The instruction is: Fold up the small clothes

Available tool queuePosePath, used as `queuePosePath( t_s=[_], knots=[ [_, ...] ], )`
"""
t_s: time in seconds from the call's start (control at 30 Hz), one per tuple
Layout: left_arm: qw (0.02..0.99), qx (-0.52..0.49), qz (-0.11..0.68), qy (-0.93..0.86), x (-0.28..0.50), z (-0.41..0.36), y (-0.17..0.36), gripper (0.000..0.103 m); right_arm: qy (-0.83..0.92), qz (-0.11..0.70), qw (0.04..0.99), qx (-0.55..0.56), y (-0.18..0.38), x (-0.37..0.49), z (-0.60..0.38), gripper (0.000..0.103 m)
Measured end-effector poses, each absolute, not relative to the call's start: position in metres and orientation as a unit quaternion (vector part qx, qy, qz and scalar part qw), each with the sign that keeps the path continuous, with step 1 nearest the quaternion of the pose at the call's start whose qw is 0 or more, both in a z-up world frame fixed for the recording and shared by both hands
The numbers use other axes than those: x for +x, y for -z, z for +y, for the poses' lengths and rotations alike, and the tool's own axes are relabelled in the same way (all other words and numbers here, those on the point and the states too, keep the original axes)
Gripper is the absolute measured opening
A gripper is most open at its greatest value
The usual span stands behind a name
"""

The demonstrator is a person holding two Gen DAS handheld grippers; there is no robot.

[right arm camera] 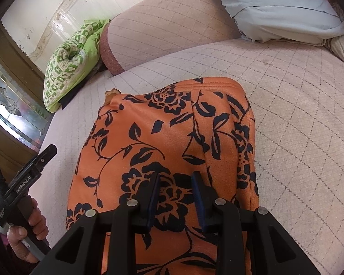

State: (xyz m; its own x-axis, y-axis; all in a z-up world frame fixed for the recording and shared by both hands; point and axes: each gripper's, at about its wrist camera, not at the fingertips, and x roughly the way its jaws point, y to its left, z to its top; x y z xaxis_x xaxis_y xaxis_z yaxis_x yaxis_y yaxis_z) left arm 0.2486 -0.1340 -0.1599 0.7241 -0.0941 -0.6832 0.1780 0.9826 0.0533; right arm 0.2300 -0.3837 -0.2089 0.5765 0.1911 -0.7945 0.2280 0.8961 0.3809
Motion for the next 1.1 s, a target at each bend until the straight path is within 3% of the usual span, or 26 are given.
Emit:
queuePosePath(
  t_s=[0.27,0.67,0.77,1.1],
  knots=[
    [0.924,0.064,0.368,0.079,0.249,-0.137,0.163,0.103,0.004,0.459,0.859,0.226,0.209,0.228,-0.385,0.032],
    [0.869,0.034,0.449,0.204,0.263,-0.159,0.189,0.103,-0.009,0.436,0.864,0.252,0.19,0.216,-0.404,0.037],
    [0.853,0.078,0.467,0.218,0.262,-0.176,0.204,0.103,0.017,0.46,0.851,0.254,0.204,0.222,-0.411,0.037],
    [0.863,0.072,0.447,0.226,0.263,-0.184,0.198,0.103,0.018,0.448,0.844,0.295,0.192,0.26,-0.447,0.037]
  ],
)
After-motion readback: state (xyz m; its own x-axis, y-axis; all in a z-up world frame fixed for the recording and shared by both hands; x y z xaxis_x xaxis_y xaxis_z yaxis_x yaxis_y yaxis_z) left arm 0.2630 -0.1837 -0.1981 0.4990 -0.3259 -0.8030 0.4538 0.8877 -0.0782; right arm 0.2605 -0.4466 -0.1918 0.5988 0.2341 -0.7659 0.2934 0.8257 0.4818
